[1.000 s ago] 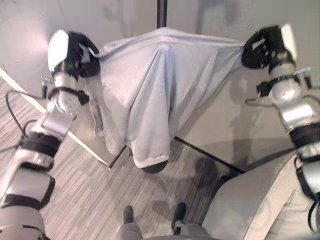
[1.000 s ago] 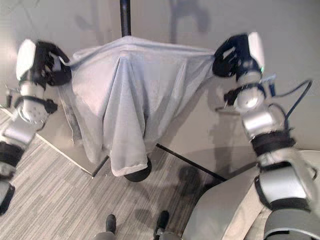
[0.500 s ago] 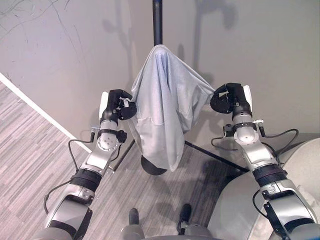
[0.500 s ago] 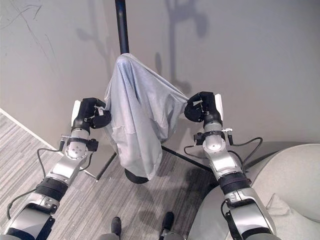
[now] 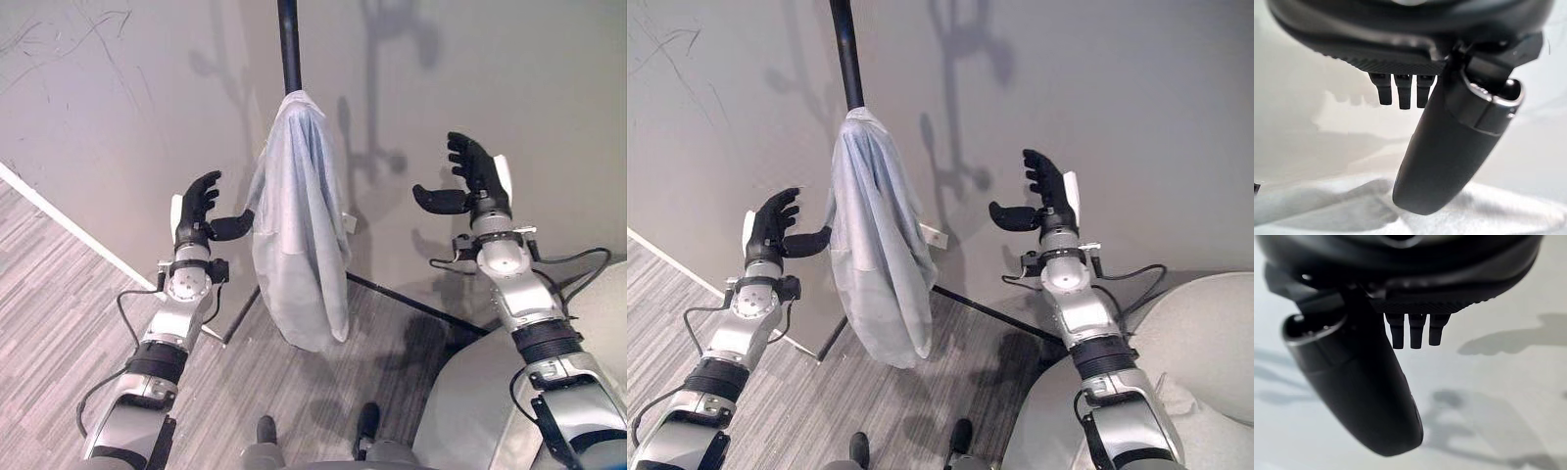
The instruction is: Hang the clothes on the sofa on the clothes rack.
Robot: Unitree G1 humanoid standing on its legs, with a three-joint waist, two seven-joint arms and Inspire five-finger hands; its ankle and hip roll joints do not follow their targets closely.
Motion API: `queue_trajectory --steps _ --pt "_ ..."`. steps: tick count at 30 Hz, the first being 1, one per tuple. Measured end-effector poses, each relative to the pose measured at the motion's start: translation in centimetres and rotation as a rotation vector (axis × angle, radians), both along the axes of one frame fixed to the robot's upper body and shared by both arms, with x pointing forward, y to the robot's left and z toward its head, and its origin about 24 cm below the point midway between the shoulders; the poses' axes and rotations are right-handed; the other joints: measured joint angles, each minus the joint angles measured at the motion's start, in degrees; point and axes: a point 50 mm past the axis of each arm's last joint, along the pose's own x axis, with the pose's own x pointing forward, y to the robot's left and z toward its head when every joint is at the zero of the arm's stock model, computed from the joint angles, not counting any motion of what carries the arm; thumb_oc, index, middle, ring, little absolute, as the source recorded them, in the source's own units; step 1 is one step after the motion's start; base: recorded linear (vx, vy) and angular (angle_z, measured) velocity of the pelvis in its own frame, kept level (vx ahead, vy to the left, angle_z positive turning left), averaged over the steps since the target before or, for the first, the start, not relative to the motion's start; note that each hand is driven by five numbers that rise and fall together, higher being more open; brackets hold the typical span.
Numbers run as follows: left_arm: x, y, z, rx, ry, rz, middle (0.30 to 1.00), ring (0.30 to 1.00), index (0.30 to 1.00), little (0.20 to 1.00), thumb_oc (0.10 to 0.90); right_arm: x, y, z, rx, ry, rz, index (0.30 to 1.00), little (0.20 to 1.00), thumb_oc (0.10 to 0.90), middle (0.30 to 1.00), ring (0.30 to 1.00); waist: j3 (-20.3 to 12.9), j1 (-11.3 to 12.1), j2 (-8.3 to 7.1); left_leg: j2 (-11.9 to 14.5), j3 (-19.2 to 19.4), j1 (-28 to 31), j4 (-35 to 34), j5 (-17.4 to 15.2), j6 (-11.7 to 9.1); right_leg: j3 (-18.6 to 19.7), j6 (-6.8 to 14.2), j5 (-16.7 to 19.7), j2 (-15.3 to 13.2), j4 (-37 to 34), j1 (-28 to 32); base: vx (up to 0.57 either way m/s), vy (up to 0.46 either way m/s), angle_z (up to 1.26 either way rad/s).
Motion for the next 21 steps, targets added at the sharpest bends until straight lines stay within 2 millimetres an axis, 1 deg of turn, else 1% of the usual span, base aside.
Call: queue_trajectory --steps 1,3,4,5,6,8,10,11,12,13,14,15,16,17,18,19,21 --pt "-0.2 0.3 0.0 0.006 -0.002 0.003 0.9 0.9 0.9 0.9 0.8 -0.2 -0.1 0.1 -0.003 -0.006 0.0 0.9 0.9 0.8 0.9 0.9 0.0 -0.03 0.0 0.0 -0.01 0.19 -0.01 -0.01 0.02 0.05 0.01 -0.01 0.0 -0.01 0.13 0.0 0.0 0.0" --pt "-1.0 1.0 0.5 0.011 -0.028 0.009 0.9 0.9 0.9 0.9 0.8 -1.4 -1.0 0.3 -0.046 -0.014 0.004 0.9 0.9 0.8 0.9 0.9 0.06 -0.23 0.1 -0.01 0.23 0.61 -0.06 -0.21 0.1 0.17 0.22 -0.18 -0.03 -0.02 0.48 0.0 0.022 -0.03" --pt "-1.8 1.7 1.0 0.001 -0.065 0.028 0.9 0.9 0.9 0.9 0.8 -2.5 -1.5 0.2 -0.077 -0.017 0.008 0.9 0.9 0.8 0.9 0.9 0.07 -0.26 0.11 -0.04 0.36 0.67 -0.08 -0.29 0.15 0.21 0.25 -0.2 -0.06 -0.02 0.51 0.0 0.0 0.0" --pt "-2.1 2.0 1.2 0.0 -0.076 0.039 0.9 0.9 0.9 0.9 0.8 -2.9 -1.7 0.1 -0.071 -0.018 0.006 0.9 0.9 0.8 0.9 0.9 0.06 -0.32 0.12 -0.06 0.42 0.74 -0.08 -0.31 0.14 0.27 0.25 -0.2 -0.07 -0.02 0.55 -0.02 0.033 -0.03" --pt "-2.7 2.6 1.5 -0.003 -0.096 0.06 0.9 0.9 0.9 0.9 0.8 -3.7 -2.2 -0.4 -0.052 -0.017 -0.001 0.9 0.9 0.8 0.9 0.9 0.06 -0.34 0.11 -0.04 0.47 0.78 -0.11 -0.49 0.38 0.29 0.25 -0.2 -0.08 -0.02 0.59 -0.02 0.029 -0.04" --pt "-4.1 3.6 1.6 0.03 -0.11 0.085 0.9 0.9 0.9 0.9 0.8 -5.1 -2.6 -1.9 -0.048 0.03 0.007 0.9 0.9 0.8 0.9 0.9 0.08 -0.46 0.19 -0.1 0.58 0.82 -0.22 -0.5 0.33 0.33 0.3 -0.22 -0.13 -0.01 0.55 -0.01 0.015 -0.02" --pt "-5.4 4.6 1.2 0.096 -0.091 0.106 0.9 0.9 0.9 0.9 0.8 -6.4 -3.0 -3.9 -0.053 0.111 0.025 0.9 0.9 0.8 0.9 0.9 0.09 -0.48 0.25 -0.13 0.61 0.84 -0.23 -0.58 0.34 0.37 0.32 -0.24 -0.17 0.02 0.51 -0.01 0.016 0.0" --pt "-6.2 5.3 0.8 0.14 -0.066 0.121 0.9 0.9 0.9 0.9 0.8 -7.4 -3.1 -5.5 -0.043 0.175 0.041 0.9 0.9 0.8 0.9 0.9 0.14 -0.49 0.35 -0.2 0.69 0.81 -0.22 -0.57 0.33 0.36 0.34 -0.25 -0.25 0.03 0.44 -0.05 0.037 -0.01" --pt "-7.3 5.9 0.2 0.175 -0.041 0.146 0.9 0.9 0.9 0.9 0.8 -8.6 -2.8 -7.3 0.002 0.229 0.044 0.9 0.9 0.8 0.9 0.9 0.1 -0.57 0.38 -0.19 0.73 0.84 -0.23 -0.62 0.32 0.36 0.39 -0.32 -0.27 0.0 0.47 -0.04 0.029 0.0" --pt "-7.8 6.2 -0.3 0.183 -0.017 0.158 0.9 0.9 0.9 0.9 0.8 -9.2 -2.7 -8.4 0.023 0.272 0.049 0.9 0.9 0.8 0.9 0.9 0.12 -0.49 0.44 -0.28 0.73 0.73 -0.23 -0.64 0.31 0.36 0.42 -0.34 -0.35 0.09 0.37 -0.04 0.037 -0.01" --pt "-8.6 6.5 -1.2 0.174 0.01 0.17 0.9 0.9 0.9 0.9 0.8 -10.1 -2.3 -10.0 0.062 0.326 0.058 0.9 0.9 0.8 0.9 0.9 0.14 -0.46 0.57 -0.38 0.75 0.64 -0.23 -0.71 0.42 0.37 0.46 -0.34 -0.52 0.02 0.25 0.0 0.0 0.0" --pt "-9.8 6.3 -2.9 0.133 0.064 0.186 0.9 0.9 0.9 0.9 0.8 -11.4 -1.7 -12.0 0.097 0.4 0.066 0.9 0.9 0.8 0.9 0.9 0.13 -0.44 0.79 -0.68 0.76 0.62 -0.24 -0.82 0.56 0.35 0.55 -0.37 -0.84 0.08 0.22 -0.05 0.034 0.0" --pt "-10.7 5.9 -4.2 0.077 0.09 0.209 0.9 0.9 0.9 0.9 0.8 -12.3 -1.3 -13.4 0.098 0.458 0.068 0.9 0.9 0.8 0.9 0.9 0.01 -0.63 1.05 -0.97 0.74 0.73 -0.23 -0.98 0.78 0.41 0.8 -0.32 -1.15 0.0 0.32 -0.07 0.035 0.02" --pt "-11.7 5.4 -6.1 0.037 0.164 0.206 0.9 0.9 0.9 0.9 0.8 -13.2 -0.9 -15.1 0.121 0.539 0.084 0.9 0.9 0.8 0.9 0.9 0.05 -0.63 1.11 -1.36 0.74 0.51 -0.24 -0.98 0.86 0.42 1.04 -0.17 -1.53 0.26 0.13 -0.06 0.034 0.03" --pt "-12.1 5.0 -6.8 0.016 0.183 0.204 0.9 0.9 0.9 0.9 0.8 -13.5 -0.7 -15.7 0.142 0.556 0.078 0.9 0.9 0.8 0.9 0.9 0.05 -0.6 1.11 -1.5 0.69 0.46 -0.24 -0.98 0.89 0.38 1.11 -0.15 -1.67 0.24 0.13 -0.05 0.036 0.03" --pt "-12.7 4.3 -8.4 -0.028 0.243 0.193 0.9 0.9 0.9 0.9 0.8 -14.0 -0.3 -17.2 0.177 0.608 0.071 0.9 0.9 0.8 0.9 0.9 0.03 -0.82 1.09 -1.76 0.72 0.6 -0.23 -1.01 1.01 0.42 1.23 -0.08 -1.94 0.19 0.22 0.0 0.0 0.0" --pt "-13.1 3.2 -10.8 -0.07 0.357 0.129 0.9 0.9 0.9 0.9 0.8 -14.5 0.1 -19.2 0.186 0.707 0.081 0.9 0.9 0.8 0.9 0.9 0.0 -0.76 1.01 -2.14 0.71 0.59 -0.23 -1.14 1.23 0.41 1.48 0.1 -2.32 0.18 0.28 -0.03 0.021 0.02"
